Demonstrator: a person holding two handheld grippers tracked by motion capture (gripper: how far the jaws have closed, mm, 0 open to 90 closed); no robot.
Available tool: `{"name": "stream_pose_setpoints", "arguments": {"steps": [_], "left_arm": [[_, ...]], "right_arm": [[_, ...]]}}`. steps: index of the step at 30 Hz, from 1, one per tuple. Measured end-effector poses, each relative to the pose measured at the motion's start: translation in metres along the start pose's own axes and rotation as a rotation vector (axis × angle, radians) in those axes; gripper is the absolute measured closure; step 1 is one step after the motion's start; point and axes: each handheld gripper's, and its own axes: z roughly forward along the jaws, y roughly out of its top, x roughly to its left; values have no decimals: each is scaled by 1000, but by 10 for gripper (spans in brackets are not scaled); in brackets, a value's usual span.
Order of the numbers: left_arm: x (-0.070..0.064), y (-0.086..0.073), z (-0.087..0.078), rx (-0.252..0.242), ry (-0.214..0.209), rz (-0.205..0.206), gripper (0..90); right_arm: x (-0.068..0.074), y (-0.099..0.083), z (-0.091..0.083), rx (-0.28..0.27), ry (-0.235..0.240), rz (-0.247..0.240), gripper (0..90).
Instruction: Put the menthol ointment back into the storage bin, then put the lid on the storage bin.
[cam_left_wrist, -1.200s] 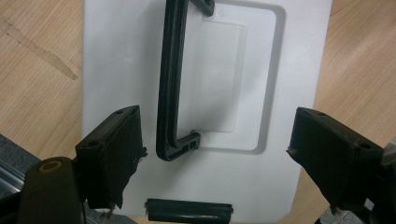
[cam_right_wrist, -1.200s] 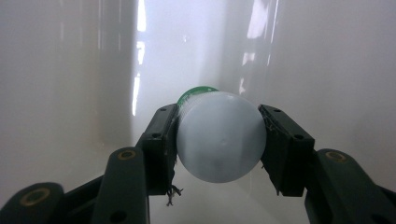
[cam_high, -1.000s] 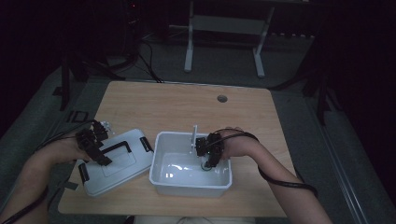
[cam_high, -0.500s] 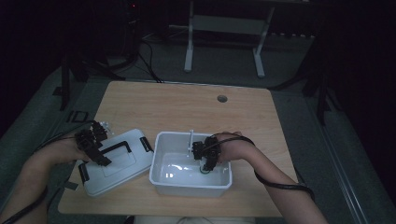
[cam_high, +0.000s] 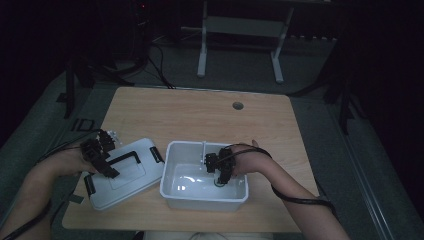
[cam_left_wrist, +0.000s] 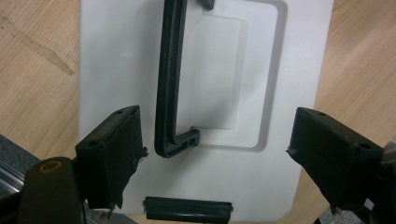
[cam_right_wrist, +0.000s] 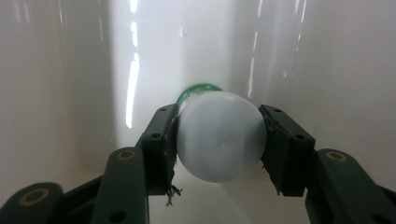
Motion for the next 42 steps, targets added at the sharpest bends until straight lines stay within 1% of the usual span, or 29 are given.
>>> {"name": "stream_pose_setpoints", "arguments": {"steps": [2, 3, 4, 5, 8, 9, 10, 15, 16, 18, 19, 20, 22, 24, 25, 26, 27, 28, 31, 32, 33, 34, 35, 36, 37, 38, 40, 41, 42], "left_arm": [[0, 0, 0, -3, -1, -1, 174], [0, 0, 0, -1, -1, -1, 174], [-1, 0, 0, -2, -4, -1, 174], [-1, 0, 0, -2, -5, 0, 174], [-1, 1, 0, 0, -6, 0, 174], [-1, 1, 1, -1, -6, -1, 174], [-1, 1, 1, 0, -5, 4, 174], [-2, 2, 1, 1, -2, 2, 175], [-2, 2, 0, -13, -12, 6, 176], [-2, 3, 0, -18, -8, 10, 176], [-2, 3, -1, -21, -7, 13, 176], [-2, 3, -1, -24, 3, 21, 176], [-3, 4, -1, -32, 8, 33, 176], [-3, 4, 0, -35, 34, 47, 177], [-2, 4, -1, -39, 25, 45, 176], [-2, 4, -1, -44, 32, 48, 176], [-2, 4, -1, -46, 34, 41, 176], [-1, 5, -1, -49, 28, 41, 177], [-1, 5, 0, -50, 34, 38, 177], [-2, 5, -1, -56, 50, 45, 176], [-1, 5, -2, -68, 46, 37, 176], [-1, 5, -4, -85, 38, 37, 177], [-1, 5, -6, -95, 50, 41, 177], [0, 5, -7, -100, 48, 36, 177], [0, 5, -8, -101, 46, 38, 177], [0, 5, -8, -97, 53, 40, 177], [0, 5, -8, -92, 47, 44, 178], [0, 6, -8, -88, 60, 51, 178], [0, 7, -8, -89, 58, 51, 179]], "right_arm": [[0, 0, 0, 2, -4, -18, 489], [2, 1, 0, 8, 6, -16, 459], [2, 1, 0, 8, 6, -16, 459], [2, 1, -1, 2, 11, -25, 428], [2, 1, -3, -2, 14, -20, 419], [0, 0, -9, -18, 17, -14, 407], [0, -1, -12, -22, 22, -11, 396], [-1, -6, -25, -51, 31, -7, 392], [-1, -7, -29, -58, 25, -9, 385], [-1, -9, -36, -63, 3, -9, 380], [-1, -11, -40, -72, -4, -17, 364], [-1, -13, -43, -80, -7, -15, 364], [-3, -17, -52, -97, -16, -12, 360], [-4, -22, -63, -119, -33, -4, 357], [-5, -25, -67, -132, -44, -10, 323], [-5, -27, -71, -149, -59, -20, 295], [-6, -30, -76, -158, -64, -15, 295], [-6, -32, -80, -163, -65, -6, 287], [-6, -41, -93, -198, -57, 20, 228], [-7, -42, -95, -205, -59, 24, 214], [-7, -46, -99, -219, -52, 34, 196], [-6, -50, -102, -232, -55, 34, 176], [-7, -53, -104, -240, -56, 38, 171], [-7, -57, -106, -246, -49, 46, 150], [-7, -61, -108, -251, -53, 45, 128], [-7, -66, -109, -256, -58, 53, 136], [-8, -75, -110, -254, -59, 64, 131], [-8, -79, -110, -250, -61, 68, 133], [-8, -84, -110, -244, -73, 78, 135]]}}
